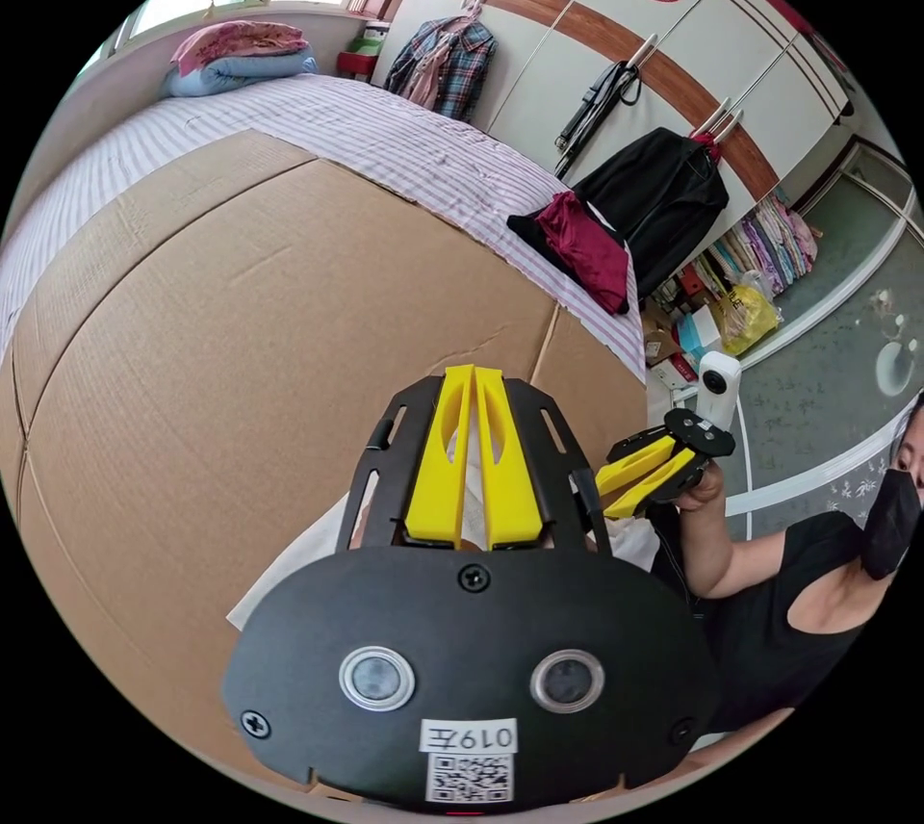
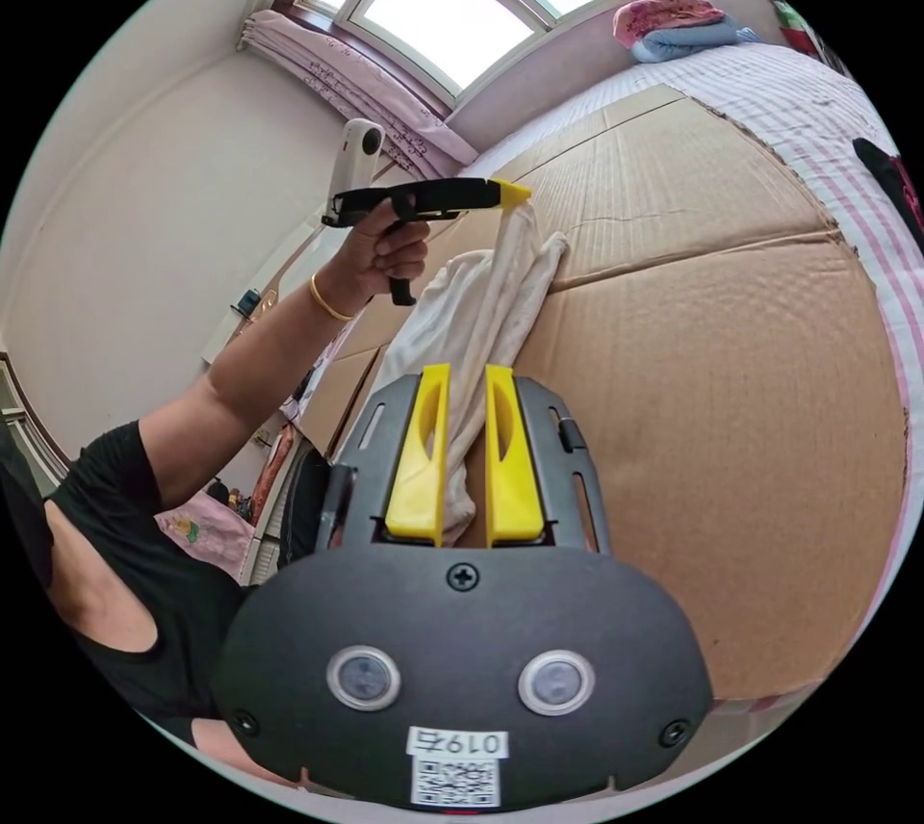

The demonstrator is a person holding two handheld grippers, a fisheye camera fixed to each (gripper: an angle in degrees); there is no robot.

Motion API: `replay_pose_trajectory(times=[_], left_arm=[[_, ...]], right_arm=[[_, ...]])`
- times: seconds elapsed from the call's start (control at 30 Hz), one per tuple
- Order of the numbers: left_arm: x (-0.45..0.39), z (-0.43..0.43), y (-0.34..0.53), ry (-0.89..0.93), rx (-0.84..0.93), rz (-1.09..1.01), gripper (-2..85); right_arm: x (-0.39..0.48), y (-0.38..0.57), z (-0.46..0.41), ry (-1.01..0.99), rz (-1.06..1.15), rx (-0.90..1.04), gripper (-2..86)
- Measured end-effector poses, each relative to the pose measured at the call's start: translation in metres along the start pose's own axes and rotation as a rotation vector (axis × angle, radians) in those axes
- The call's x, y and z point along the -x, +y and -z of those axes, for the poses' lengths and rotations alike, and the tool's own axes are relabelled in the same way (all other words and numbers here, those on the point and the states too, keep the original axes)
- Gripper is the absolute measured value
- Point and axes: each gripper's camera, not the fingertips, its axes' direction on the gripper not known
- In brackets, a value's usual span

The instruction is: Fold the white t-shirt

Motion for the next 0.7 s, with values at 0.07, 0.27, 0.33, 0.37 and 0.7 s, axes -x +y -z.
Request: replay_pose_trajectory(times=[0.07, 0.27, 0.33, 0.37, 0.7], left_arm=[[0.000, 0.000, 0.000, 0.004, 0.000, 0.003, 0.8], [-0.003, -0.003, 0.000, 0.006, -0.003, 0.012, 0.8], [-0.003, -0.005, 0.000, 0.005, 0.002, 0.018, 0.8], [-0.004, -0.006, 0.000, 0.002, 0.008, 0.022, 0.8], [-0.028, -0.037, -0.007, -0.154, 0.115, 0.019, 0.7]], right_arm=[[-0.001, -0.003, 0.002, -0.015, -0.005, 0.022, 6.5], [0.004, -0.011, 0.003, -0.036, -0.011, 0.087, 6.4], [0.004, -0.013, 0.007, -0.049, -0.013, 0.090, 4.7], [0.004, -0.013, 0.011, -0.057, -0.018, 0.086, 2.7], [0.007, -0.024, 0.025, -0.025, -0.066, 0.087, -0.2]])
